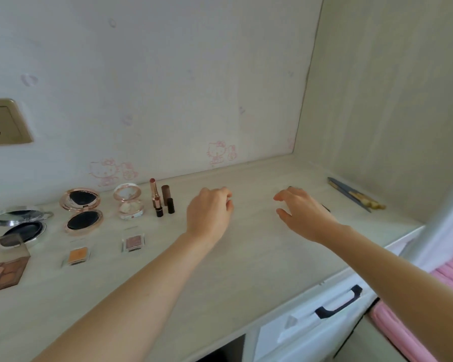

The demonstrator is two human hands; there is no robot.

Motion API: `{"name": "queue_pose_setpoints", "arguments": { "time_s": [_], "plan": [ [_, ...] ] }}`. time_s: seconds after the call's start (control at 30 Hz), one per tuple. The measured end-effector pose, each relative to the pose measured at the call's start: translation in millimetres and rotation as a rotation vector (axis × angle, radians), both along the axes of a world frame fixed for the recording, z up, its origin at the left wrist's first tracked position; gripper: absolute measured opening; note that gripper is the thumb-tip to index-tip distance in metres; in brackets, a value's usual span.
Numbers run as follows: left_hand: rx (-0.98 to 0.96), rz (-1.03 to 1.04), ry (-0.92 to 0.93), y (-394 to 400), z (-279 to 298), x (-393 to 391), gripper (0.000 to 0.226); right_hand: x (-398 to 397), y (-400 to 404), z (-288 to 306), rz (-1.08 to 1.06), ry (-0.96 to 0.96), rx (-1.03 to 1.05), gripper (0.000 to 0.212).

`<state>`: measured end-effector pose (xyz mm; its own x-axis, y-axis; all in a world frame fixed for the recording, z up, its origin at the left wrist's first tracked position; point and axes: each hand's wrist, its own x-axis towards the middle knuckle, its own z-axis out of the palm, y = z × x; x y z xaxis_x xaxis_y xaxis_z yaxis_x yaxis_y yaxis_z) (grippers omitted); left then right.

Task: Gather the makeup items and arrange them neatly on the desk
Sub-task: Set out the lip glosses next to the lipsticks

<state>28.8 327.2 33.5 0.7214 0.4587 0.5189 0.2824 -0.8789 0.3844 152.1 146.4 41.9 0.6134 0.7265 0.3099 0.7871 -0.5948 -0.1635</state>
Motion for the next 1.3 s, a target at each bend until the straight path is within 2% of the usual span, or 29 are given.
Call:
{"name": "queue_pose_setpoints", "arguments": {
  "time_s": [0.27,0.53,0.63,0.73,0.83,1.1,1.3],
  "plan": [
    [0.08,-0.16,0.109,-44,-17,62,0.022,39,-33,-10,-0.168,0.008,-0.05,0.028],
    [0.021,-0.235,0.271,-49,-26,116,0.034,40,-25,-19,-0.15,-0.09,-0.121,0.033],
    [0.069,-0.301,0.352,-46,-28,129,0.043,40,-20,-22,-0.221,-0.09,-0.085,0.034],
    [0.218,-0.438,0.423,-44,-25,137,0.052,43,-16,-26,-0.223,-0.133,-0.144,0.036],
    [0.361,-0.507,0.405,-46,-25,140,0.042,44,-15,-27,-0.208,-0.152,-0.119,0.036],
    [0.305,-0.476,0.304,-31,-22,127,0.023,29,-15,-22,-0.144,-0.18,-0.064,0.032],
    [0.225,-0.495,0.244,-19,-17,99,0.02,23,-13,-30,-0.176,-0.109,-0.001,0.032]
  ]
}}
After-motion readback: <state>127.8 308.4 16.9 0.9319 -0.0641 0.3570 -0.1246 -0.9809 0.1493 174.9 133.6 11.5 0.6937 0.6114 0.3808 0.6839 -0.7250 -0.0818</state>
